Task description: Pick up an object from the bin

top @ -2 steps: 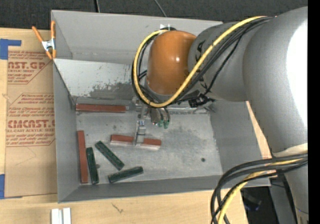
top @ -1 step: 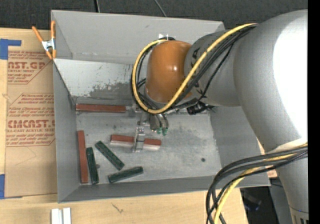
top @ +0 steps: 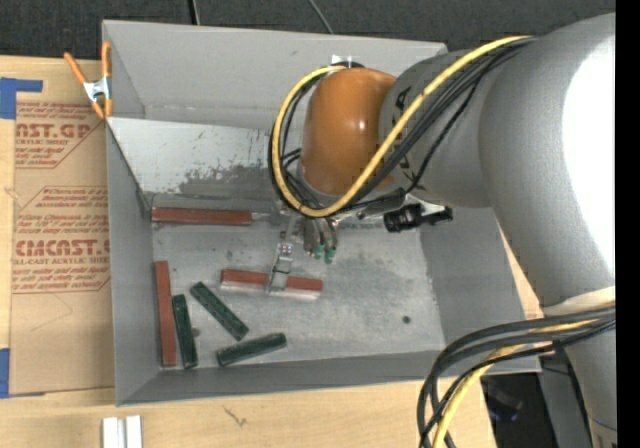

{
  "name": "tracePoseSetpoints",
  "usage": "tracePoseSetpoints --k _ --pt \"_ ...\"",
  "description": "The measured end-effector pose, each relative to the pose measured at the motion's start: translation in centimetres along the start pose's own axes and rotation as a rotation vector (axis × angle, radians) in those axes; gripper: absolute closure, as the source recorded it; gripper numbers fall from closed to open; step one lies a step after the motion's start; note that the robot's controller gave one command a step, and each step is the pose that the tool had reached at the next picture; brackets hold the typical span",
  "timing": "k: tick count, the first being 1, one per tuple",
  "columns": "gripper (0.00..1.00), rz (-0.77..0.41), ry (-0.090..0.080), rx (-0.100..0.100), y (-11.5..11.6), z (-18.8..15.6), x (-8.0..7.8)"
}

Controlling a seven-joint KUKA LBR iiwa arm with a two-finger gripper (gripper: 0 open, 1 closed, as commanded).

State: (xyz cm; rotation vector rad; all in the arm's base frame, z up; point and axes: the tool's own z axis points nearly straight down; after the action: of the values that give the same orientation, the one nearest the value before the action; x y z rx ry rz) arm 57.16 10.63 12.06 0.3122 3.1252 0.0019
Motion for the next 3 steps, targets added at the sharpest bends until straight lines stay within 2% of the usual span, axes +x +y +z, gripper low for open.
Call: tracePoseSetpoints --k 1,2,3 --pt "0.0 -0.17 -0.002 0.0 -0.9 4.3 0.4" --pt "1.0 0.037 -0.004 -0.002 -0.3 5.5 0.5" --pt "1.0 0.068 -0.003 -0.001 -0.2 5.4 0.6"
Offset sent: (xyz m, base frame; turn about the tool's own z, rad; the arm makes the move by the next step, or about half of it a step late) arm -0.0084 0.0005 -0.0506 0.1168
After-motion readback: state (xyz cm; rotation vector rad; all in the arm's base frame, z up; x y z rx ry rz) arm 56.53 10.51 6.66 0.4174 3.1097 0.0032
